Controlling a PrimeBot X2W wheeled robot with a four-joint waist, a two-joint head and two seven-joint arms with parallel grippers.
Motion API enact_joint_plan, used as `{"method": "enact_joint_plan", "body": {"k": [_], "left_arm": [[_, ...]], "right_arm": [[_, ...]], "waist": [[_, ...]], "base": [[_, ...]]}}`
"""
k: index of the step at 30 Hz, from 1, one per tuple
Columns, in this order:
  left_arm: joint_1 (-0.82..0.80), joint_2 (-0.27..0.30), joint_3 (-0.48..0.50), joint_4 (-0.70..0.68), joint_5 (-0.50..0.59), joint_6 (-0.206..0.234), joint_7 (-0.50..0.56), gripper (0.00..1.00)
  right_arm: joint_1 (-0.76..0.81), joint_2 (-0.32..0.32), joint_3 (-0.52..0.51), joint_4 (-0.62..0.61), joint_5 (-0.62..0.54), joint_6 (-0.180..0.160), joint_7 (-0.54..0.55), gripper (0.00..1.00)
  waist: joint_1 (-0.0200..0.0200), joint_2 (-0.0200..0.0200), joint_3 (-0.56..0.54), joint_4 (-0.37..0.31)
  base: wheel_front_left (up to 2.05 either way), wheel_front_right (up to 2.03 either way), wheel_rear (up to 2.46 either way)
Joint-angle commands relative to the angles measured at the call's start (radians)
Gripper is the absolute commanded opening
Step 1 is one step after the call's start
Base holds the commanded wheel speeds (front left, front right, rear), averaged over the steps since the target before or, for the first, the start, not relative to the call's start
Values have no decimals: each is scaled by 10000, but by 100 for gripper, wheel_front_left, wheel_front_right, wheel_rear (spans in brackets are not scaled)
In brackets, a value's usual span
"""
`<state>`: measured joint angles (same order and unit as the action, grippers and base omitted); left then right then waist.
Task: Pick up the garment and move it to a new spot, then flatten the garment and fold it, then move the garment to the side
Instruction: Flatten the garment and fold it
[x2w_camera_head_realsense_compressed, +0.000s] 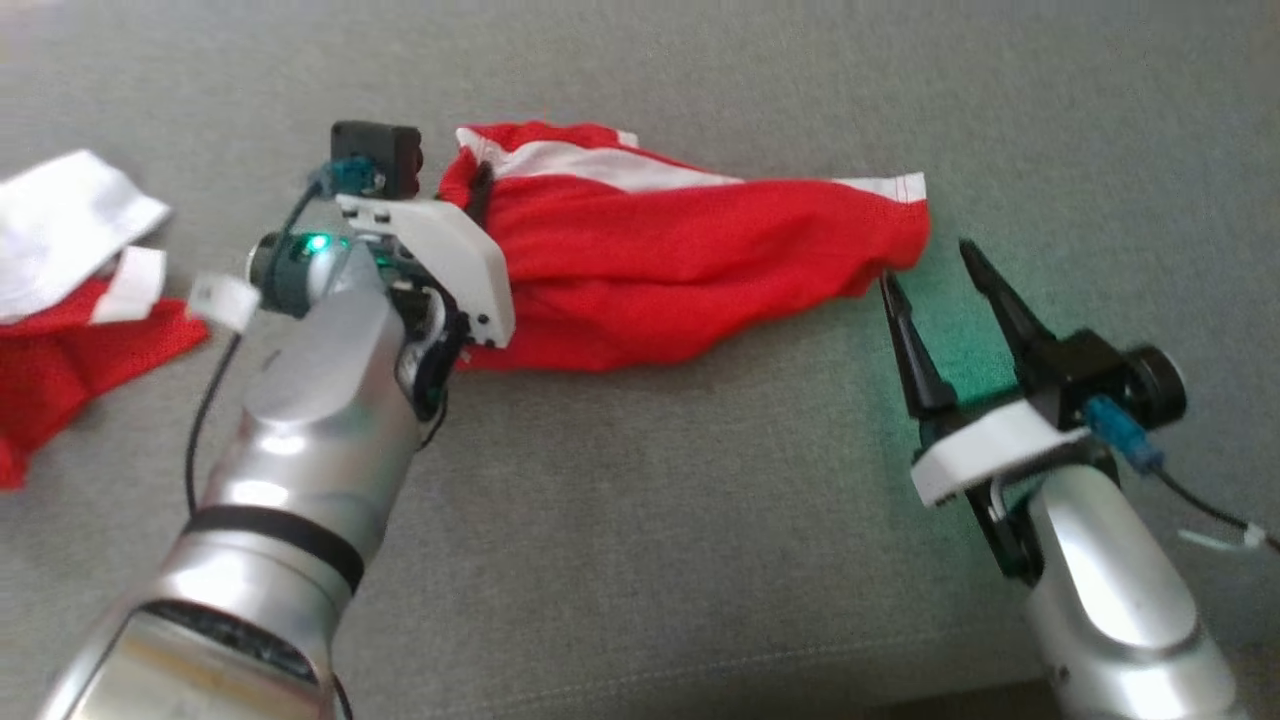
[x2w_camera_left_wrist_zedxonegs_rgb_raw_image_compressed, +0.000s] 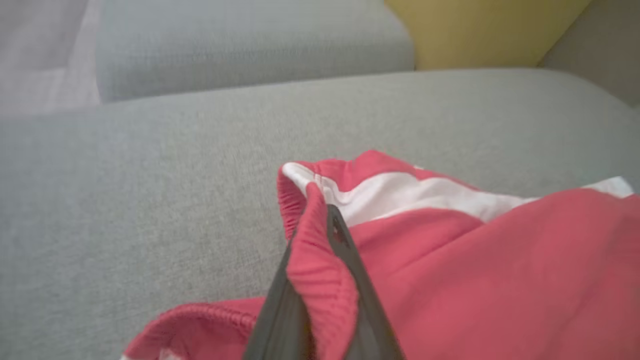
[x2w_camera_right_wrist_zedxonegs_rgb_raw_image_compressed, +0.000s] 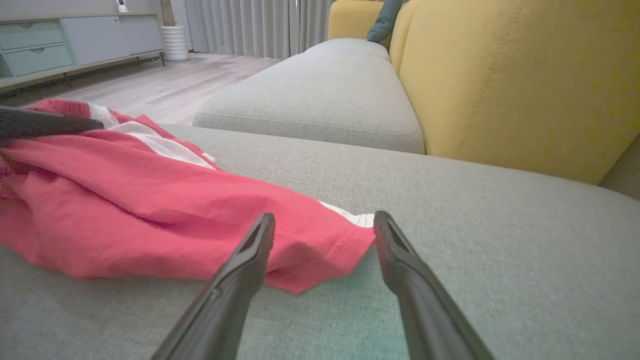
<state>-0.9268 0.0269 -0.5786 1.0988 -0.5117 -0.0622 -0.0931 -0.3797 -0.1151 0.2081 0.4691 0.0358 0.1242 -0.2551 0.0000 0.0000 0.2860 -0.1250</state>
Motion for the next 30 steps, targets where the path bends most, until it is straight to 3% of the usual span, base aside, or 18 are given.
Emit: {"method": "enact_joint_plan", "body": {"k": [1,5,12,16,18,19,20,23,24,25,30], "left_arm": [[-8,235,43,-495,-154,136,-512,0],[745,234,-252,-1190,-546,417,-1319,0],[2487,234,-492,-2673,-853,1108,-1672,0],[3724,274,151,-3937,-596,1607,-1682,0],[4412,362,526,-4452,-314,1747,-1683,5],[4728,392,735,-4699,-180,1776,-1684,15],[5036,407,963,-4931,-44,1809,-1684,33],[5642,406,1475,-5247,147,1871,-1684,35],[5905,402,1738,-5369,265,1910,-1685,44],[6147,396,2015,-5509,396,1953,-1685,99],[7066,335,3131,-6249,1169,1965,-1685,100]], "right_arm": [[301,-37,41,-160,122,65,-66,100],[706,-27,-254,-31,163,65,-66,100],[1280,134,-646,25,201,65,-66,100],[1413,263,-690,12,244,65,-66,100],[1450,326,-676,6,263,65,-66,100],[1467,354,-665,5,274,65,-66,100],[1486,378,-662,7,286,65,-66,100],[1540,422,-646,26,309,65,-66,100],[1564,441,-641,32,319,65,-66,100],[1589,460,-631,36,330,65,-66,100],[1642,516,-587,68,396,65,-66,100]], "waist": [[0,0,-460,342],[0,0,-1102,752],[0,0,-1828,1210],[0,0,-1990,1190],[0,0,-2041,1115],[0,0,-2057,1066],[0,0,-2073,1021],[0,0,-2122,922],[0,0,-2140,876],[0,0,-2161,835],[0,0,-2170,762]], "base": [[0,0,0],[0,0,0],[0,0,0],[0,0,0],[0,0,0],[0,0,0],[0,0,0],[0,0,0],[0,0,0],[0,0,0],[0,0,0]]}}
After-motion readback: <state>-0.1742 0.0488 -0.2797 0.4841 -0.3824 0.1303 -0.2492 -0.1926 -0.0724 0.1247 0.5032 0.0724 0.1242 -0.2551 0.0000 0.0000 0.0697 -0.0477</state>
